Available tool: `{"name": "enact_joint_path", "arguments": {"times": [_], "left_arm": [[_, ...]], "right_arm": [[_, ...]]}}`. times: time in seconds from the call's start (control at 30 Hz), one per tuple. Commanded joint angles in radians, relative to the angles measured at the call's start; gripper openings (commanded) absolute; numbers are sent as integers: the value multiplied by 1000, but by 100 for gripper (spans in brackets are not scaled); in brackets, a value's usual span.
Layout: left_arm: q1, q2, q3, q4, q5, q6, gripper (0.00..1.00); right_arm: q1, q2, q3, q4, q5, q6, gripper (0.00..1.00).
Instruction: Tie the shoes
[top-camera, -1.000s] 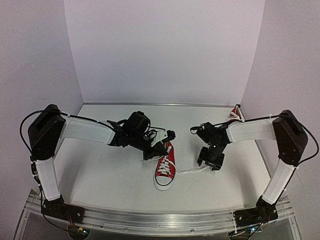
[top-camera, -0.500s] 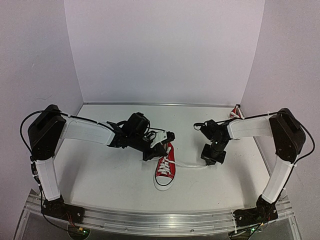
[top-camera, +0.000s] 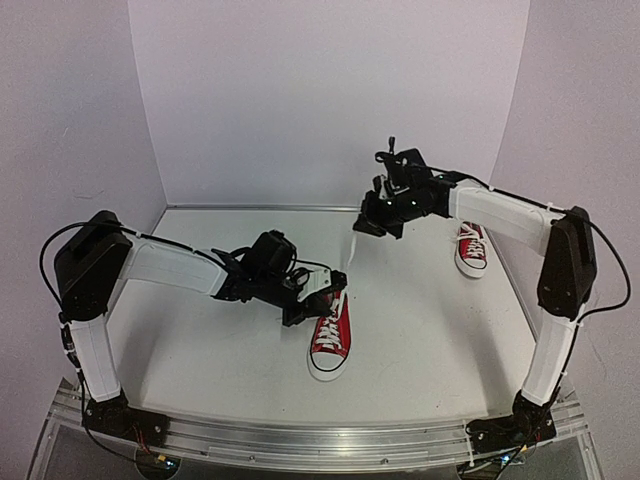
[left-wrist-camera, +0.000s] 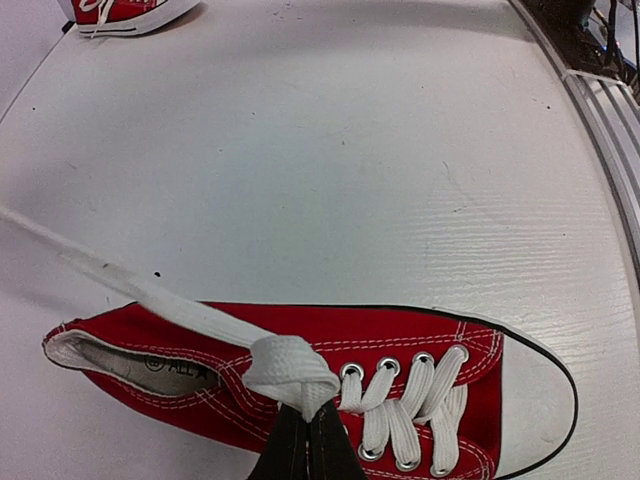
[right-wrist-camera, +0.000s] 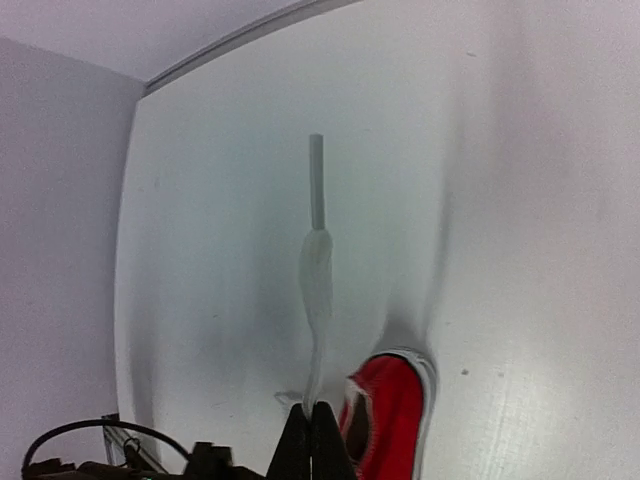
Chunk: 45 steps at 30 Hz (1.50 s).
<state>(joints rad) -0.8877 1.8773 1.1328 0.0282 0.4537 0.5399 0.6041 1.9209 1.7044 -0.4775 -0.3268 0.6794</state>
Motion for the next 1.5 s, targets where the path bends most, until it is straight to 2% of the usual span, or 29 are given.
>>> {"name": "enact_joint_path", "arguments": {"times": [0.0,0.2,0.37,0.4,0.53,0.6,0.8,0.97,1.3,1.47], "left_arm": [[-15,-58,-13,24,-18,72,0],[-30,-60,-19,-3,-24,106,0],[-34,-73,-33,-7,-28,100,0],[-34,-75,-34,-5,-29,97,0],[-34,-82,-40,8,-30,84,0],[-32,-84,-42,18,-27,68,0],[-22,-71,-26,8,15,49,0],[-13,-57,-14,10,29,40,0],[-12,-50,4,1,26,42,0],[-11,-52,7,-3,21,43,0]], "right_arm": [[92,133,124,44,-202,-57,0],[164,250,267,54,-317,-45,1],[148,201,231,53,-328,-51,41],[136,175,199,53,-330,-50,46],[70,43,41,56,-321,-44,63],[44,-31,-52,59,-317,-61,66],[22,-182,-309,89,-391,-161,61],[29,-202,-476,230,-451,-81,54],[119,-80,-442,250,-410,-1,49],[118,-70,-442,251,-387,17,37]]}}
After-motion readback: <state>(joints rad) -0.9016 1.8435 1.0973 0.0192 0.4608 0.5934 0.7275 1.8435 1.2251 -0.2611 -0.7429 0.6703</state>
